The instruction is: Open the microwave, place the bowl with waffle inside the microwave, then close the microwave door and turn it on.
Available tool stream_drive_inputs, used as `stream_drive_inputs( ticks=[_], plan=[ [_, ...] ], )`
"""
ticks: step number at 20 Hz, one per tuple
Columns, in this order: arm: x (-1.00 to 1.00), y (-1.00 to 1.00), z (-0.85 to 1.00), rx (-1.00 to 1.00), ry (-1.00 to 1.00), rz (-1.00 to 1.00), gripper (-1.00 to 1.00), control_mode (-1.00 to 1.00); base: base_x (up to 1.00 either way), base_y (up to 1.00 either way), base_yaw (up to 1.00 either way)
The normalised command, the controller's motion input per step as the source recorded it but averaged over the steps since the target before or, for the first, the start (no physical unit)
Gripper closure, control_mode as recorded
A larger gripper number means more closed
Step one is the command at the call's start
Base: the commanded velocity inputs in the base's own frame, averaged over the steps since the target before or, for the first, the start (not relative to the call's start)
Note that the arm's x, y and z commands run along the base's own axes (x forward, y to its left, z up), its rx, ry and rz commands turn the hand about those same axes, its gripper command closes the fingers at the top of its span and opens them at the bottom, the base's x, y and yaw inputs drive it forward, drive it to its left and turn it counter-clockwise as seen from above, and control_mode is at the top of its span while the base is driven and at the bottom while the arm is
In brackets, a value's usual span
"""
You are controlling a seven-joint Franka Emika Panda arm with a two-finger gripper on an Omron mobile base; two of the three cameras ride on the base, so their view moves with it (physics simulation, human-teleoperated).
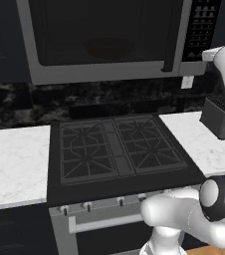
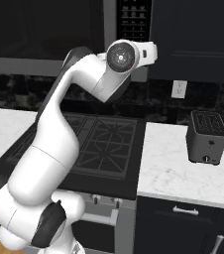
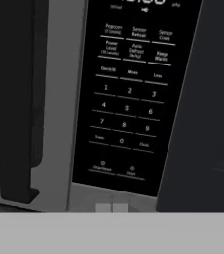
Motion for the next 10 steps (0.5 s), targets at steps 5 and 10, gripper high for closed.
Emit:
stream_drive_inputs(
  ticks=[5, 10],
  plan=[
    [0.47, 0.00, -0.01, 0.00, 0.00, 0.00, 1.00, -1.00, 0.00, 0.00, 0.00],
    [0.23, -0.02, -0.11, 0.00, 0.00, 0.00, 1.00, -1.00, 0.00, 0.00, 0.00]
  ],
)
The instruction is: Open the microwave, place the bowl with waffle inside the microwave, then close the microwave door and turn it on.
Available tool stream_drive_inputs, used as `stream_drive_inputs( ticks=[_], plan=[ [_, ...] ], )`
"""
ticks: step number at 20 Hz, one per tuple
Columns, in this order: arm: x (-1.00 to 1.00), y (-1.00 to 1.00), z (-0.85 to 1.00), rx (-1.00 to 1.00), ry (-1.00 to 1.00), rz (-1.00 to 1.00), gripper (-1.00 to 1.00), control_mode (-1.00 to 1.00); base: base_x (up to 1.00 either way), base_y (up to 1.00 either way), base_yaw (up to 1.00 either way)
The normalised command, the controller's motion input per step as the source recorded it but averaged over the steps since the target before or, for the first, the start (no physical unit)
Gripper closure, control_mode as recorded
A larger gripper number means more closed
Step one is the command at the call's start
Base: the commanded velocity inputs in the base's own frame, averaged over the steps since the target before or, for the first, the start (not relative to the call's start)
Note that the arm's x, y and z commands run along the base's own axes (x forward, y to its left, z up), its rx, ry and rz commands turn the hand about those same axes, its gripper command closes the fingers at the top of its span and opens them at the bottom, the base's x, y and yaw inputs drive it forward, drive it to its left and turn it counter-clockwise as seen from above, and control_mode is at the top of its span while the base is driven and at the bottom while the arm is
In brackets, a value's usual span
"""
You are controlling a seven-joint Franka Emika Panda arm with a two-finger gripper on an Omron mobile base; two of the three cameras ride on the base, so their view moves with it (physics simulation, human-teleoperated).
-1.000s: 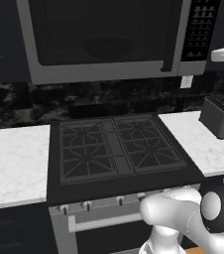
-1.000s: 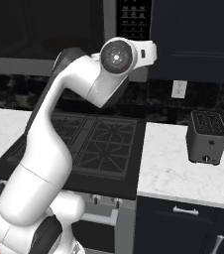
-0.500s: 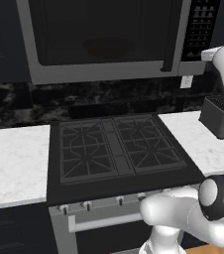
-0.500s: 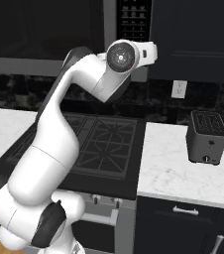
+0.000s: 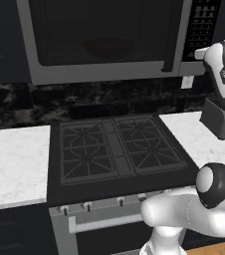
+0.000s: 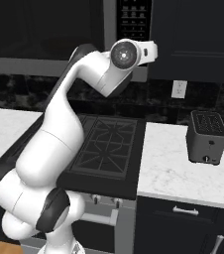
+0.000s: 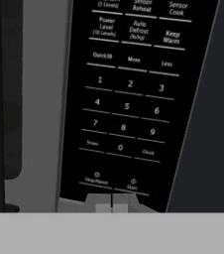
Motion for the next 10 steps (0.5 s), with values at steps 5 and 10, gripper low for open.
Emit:
stream_drive_inputs(
  ticks=[5, 10],
  plan=[
    [0.19, -0.05, -0.09, 0.00, 0.00, 0.00, 1.00, -1.00, 0.00, 0.00, 0.00],
    [0.16, -0.06, -0.09, 0.00, 0.00, 0.00, 1.00, -1.00, 0.00, 0.00, 0.00]
  ],
)
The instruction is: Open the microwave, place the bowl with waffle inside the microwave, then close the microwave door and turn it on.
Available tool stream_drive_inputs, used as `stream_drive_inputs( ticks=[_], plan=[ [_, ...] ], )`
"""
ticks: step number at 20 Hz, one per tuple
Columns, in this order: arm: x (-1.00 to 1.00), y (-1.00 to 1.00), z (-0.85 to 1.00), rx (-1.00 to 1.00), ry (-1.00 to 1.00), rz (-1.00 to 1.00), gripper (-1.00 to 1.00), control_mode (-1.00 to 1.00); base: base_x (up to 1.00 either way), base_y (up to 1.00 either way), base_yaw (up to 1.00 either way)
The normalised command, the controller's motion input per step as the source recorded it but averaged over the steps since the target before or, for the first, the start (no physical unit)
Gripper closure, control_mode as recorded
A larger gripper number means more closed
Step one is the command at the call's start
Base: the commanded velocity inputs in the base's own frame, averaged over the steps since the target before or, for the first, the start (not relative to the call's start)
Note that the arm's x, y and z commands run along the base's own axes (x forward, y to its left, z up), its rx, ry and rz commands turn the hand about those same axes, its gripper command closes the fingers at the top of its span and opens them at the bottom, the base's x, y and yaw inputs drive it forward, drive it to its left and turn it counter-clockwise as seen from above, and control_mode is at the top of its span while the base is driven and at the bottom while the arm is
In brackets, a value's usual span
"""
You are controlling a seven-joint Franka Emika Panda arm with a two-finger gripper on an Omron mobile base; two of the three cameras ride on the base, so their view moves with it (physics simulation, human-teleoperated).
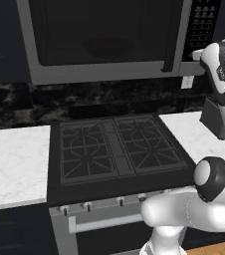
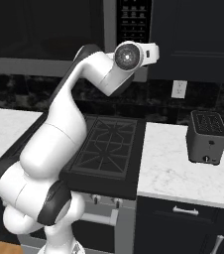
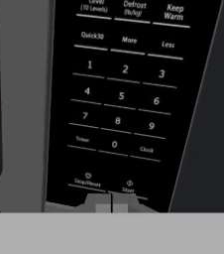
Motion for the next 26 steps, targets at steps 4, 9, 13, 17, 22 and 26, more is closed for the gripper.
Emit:
stream_drive_inputs(
  ticks=[4, 9, 13, 17, 22, 26],
  plan=[
    [0.24, -0.03, -0.11, 0.00, 0.00, 0.00, 1.00, -1.00, 0.00, 0.00, 0.00],
    [0.29, -0.05, -0.12, 0.00, 0.00, 0.00, 1.00, -1.00, 0.00, 0.00, 0.00],
    [0.34, -0.16, -0.14, 0.01, -0.01, 0.00, 1.00, -1.00, 0.00, 0.00, 0.00],
    [0.83, -0.11, -0.35, 0.01, 0.00, 0.01, 1.00, -1.00, 0.00, 0.00, 0.00],
    [0.97, 0.00, -0.50, 0.00, 0.00, 0.00, 1.00, -1.00, 0.00, 0.00, 0.00],
    [-0.16, 0.00, -0.10, 0.00, -0.03, 0.01, 1.00, -1.00, 0.00, 0.00, 0.00]
  ],
)
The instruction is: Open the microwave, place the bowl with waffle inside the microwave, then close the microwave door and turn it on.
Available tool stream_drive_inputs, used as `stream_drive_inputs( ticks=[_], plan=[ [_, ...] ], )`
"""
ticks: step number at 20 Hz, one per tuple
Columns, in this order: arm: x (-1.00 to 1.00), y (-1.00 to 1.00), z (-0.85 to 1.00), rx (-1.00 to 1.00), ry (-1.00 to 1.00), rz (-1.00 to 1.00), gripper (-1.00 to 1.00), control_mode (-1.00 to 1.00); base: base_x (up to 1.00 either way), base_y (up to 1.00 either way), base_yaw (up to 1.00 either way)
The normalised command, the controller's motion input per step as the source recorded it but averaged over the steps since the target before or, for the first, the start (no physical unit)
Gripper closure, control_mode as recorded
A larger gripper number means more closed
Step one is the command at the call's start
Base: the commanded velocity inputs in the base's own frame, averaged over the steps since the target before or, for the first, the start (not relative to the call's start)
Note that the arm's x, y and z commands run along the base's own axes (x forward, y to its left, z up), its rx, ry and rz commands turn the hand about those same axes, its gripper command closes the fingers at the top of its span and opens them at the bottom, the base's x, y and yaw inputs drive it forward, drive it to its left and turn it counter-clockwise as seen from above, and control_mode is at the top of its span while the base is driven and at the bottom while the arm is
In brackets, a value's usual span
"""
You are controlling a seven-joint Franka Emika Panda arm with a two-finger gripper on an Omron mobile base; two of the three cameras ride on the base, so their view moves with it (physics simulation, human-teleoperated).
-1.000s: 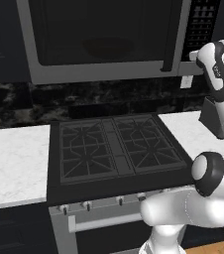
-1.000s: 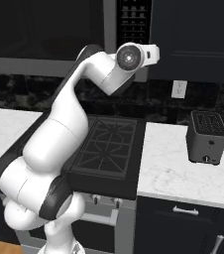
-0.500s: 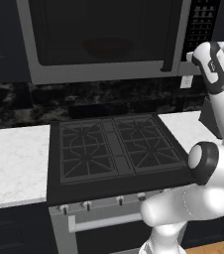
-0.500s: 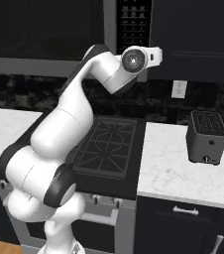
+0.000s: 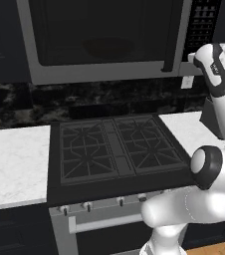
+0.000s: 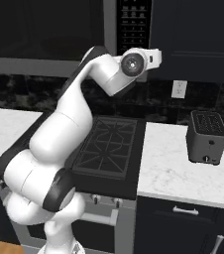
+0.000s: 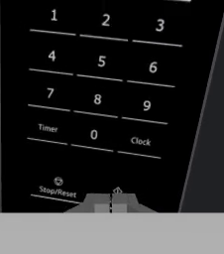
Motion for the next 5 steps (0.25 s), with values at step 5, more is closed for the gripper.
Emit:
stream_drive_inputs(
  ticks=[5],
  plan=[
    [-0.85, 0.12, -0.01, 0.01, -0.09, 0.00, 1.00, -1.00, 0.00, 0.00, 0.00]
  ],
)
